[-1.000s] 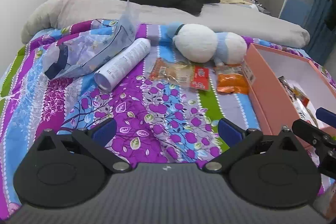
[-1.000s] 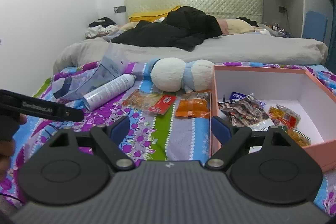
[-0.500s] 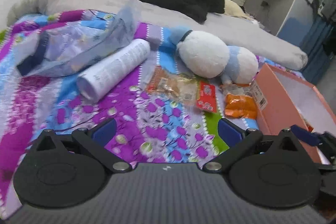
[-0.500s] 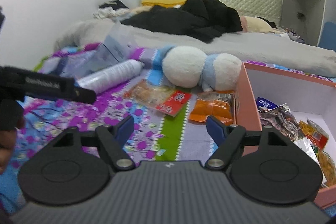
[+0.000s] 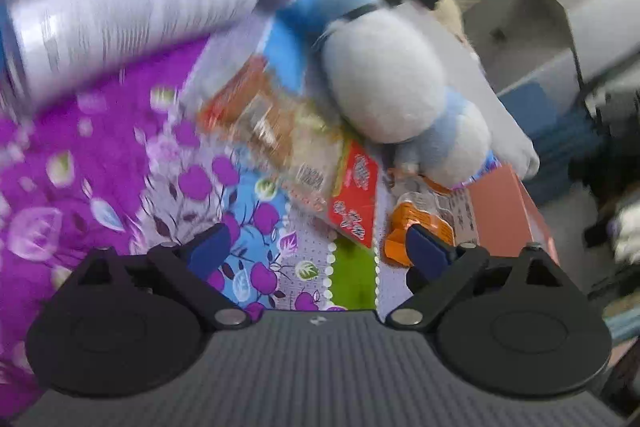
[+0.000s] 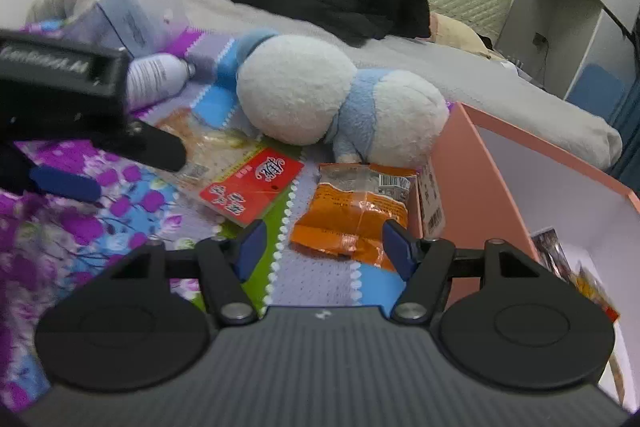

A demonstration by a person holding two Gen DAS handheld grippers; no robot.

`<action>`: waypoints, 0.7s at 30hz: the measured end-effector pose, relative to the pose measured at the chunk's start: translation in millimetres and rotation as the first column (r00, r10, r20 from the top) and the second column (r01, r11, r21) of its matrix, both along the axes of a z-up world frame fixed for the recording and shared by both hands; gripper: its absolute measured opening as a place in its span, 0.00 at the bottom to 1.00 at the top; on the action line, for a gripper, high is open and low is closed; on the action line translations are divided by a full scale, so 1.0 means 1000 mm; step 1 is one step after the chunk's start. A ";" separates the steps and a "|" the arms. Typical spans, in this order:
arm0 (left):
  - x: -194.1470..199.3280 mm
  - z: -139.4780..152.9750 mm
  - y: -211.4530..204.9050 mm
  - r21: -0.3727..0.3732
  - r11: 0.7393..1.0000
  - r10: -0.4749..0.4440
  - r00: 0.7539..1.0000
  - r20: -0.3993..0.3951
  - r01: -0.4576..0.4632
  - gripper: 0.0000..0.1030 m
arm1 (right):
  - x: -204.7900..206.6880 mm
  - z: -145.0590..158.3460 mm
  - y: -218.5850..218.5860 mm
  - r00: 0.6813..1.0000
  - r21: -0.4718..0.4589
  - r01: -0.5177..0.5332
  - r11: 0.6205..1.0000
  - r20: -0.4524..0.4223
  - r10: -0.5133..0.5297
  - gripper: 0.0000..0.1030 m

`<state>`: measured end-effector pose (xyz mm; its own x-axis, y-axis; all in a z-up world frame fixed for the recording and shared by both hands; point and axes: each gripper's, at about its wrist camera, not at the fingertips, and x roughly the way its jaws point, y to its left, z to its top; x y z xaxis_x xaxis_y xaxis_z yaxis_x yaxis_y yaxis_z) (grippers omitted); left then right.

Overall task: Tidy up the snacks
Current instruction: 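Reach the left tool toward the small clear packet while the right tool grasps the orange packet, then grasp the small orange-tipped packet with the left tool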

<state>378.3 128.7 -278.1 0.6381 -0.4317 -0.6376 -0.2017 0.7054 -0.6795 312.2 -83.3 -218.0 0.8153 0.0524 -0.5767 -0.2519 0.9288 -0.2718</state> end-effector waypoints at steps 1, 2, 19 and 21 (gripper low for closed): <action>0.004 -0.009 0.002 -0.061 0.998 0.025 1.000 -0.013 -0.025 0.84 | 0.003 -0.003 0.003 1.000 -0.030 -0.002 1.000 0.007 0.002 0.64; 0.006 -0.015 0.005 -0.106 0.993 0.044 0.999 -0.017 -0.046 0.83 | 0.006 -0.006 0.005 1.000 -0.061 -0.005 0.998 0.008 0.006 0.64; 0.055 -0.032 0.013 -0.225 0.937 0.255 0.964 -0.080 -0.267 0.60 | 0.061 -0.032 0.022 1.000 -0.198 0.006 0.980 -0.025 -0.011 0.72; 0.058 -0.034 0.013 -0.205 0.939 0.266 0.961 -0.080 -0.277 0.53 | 0.064 -0.038 0.022 0.999 -0.209 0.007 0.978 -0.034 -0.015 0.74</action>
<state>436.5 141.9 -311.7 0.7194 -0.3750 -0.5847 -0.4033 0.4599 -0.7911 376.4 -60.8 -255.9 0.7944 -0.0813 -0.6019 -0.2547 0.8551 -0.4516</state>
